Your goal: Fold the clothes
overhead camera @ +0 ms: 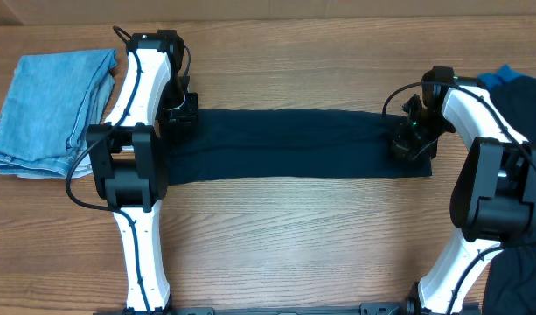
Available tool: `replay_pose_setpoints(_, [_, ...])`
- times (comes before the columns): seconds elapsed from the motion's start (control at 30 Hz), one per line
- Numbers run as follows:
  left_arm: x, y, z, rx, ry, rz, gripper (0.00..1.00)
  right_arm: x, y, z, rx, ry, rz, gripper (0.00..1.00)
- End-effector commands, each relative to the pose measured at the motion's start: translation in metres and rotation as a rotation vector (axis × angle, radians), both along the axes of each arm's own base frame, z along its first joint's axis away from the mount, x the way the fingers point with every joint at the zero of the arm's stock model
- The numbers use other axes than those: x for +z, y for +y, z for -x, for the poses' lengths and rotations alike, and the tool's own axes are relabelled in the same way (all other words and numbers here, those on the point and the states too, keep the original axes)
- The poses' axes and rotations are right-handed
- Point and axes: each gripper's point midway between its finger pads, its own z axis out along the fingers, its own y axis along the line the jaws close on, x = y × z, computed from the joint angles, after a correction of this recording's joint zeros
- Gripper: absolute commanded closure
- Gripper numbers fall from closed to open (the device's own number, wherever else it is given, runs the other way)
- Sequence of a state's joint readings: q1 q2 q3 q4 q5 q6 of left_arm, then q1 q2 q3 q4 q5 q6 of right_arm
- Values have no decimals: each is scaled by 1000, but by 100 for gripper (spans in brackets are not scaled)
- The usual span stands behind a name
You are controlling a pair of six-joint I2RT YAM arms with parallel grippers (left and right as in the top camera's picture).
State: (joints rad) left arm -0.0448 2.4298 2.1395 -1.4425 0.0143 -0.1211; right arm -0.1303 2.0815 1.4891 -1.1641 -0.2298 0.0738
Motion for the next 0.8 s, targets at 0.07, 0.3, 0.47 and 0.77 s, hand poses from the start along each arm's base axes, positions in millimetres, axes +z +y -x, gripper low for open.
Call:
replay_pose_setpoints(0.07, [-2,-1,0,-9,4,6,72,48,13,-36,-10,-159,-85,96])
replay_pose_setpoints(0.3, [-2,-1,1,-9,4,6,72,81,-50,-86,-92,-349,231,91])
replay_pose_setpoints(0.47, [-2,-1,0,-9,4,7,72,76,-62,-89,-117,-351,240,69])
replay_pose_setpoints(0.77, [-2,-1,0,-8,4,6,72,62,-61,-53,-283,-173,238,50])
